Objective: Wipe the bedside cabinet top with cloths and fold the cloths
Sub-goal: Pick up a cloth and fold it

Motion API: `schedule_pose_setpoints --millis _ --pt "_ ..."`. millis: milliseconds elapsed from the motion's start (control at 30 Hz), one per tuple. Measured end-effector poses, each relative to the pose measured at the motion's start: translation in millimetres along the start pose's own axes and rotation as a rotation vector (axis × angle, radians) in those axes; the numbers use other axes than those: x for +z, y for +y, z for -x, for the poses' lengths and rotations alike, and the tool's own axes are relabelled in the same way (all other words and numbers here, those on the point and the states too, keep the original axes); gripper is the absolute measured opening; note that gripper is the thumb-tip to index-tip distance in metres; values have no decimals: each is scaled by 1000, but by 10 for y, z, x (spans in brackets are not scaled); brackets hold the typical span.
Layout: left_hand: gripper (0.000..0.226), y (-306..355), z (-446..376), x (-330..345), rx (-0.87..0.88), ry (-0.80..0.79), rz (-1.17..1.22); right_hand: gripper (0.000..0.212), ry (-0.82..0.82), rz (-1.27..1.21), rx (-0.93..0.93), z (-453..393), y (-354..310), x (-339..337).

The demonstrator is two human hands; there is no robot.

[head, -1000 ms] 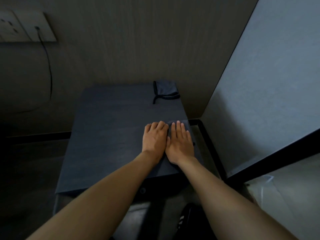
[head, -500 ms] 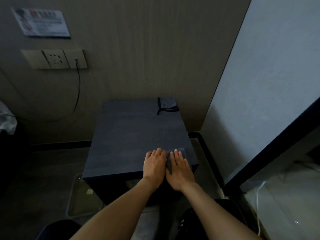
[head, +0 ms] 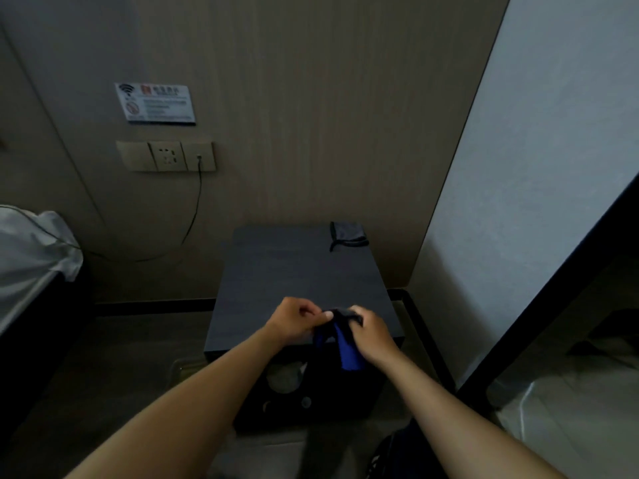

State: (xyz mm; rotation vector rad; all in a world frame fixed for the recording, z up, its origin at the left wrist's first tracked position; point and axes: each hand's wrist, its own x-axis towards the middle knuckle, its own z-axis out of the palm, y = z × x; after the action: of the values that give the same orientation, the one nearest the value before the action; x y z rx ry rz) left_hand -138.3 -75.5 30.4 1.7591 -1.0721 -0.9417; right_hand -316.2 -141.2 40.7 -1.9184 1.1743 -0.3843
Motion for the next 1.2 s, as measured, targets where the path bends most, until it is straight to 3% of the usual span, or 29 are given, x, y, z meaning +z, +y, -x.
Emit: schedule_pose_setpoints --millis 67,167,300,400,533,633,700,767,900,967,1067,1200 --pt "23 36 58 -213 79 -96 -222 25 24 -27 49 -10 -74 -80" --pt "21 110 118 -434 203 -66 -525 34 26 -86 61 -48 -139 -144" --pt "18 147 147 -560 238 48 -587 26 -55 -241 104 -1 -338 -184" --pt "26 85 173 -642 116 -129 -401 26 -46 -386 155 -38 -461 -224" --pt "29 45 293 -698 -13 -378 -271 46 -92 -553 285 -100 -581 -282" --pt "26 -36 379 -702 -194 -408 -130 51 -113 -655 359 -100 -630 -344" --pt "29 -79 431 -711 -294 -412 85 52 -113 -751 389 -102 -621 -380" --pt "17 -94 454 -740 -373 -461 353 49 -121 -851 418 -93 -613 -421" --pt "44 -129 401 -865 -439 -451 680 47 -127 -914 467 -101 -578 -471" --pt "32 -73 414 -904 -424 -411 727 47 -117 -889 491 -125 -563 -465" --pt "31 -26 427 -902 -371 -296 695 55 -94 -815 534 -216 -507 -429" --pt "55 -58 409 -948 -243 -171 583 57 -159 -808 533 -264 -504 -456"
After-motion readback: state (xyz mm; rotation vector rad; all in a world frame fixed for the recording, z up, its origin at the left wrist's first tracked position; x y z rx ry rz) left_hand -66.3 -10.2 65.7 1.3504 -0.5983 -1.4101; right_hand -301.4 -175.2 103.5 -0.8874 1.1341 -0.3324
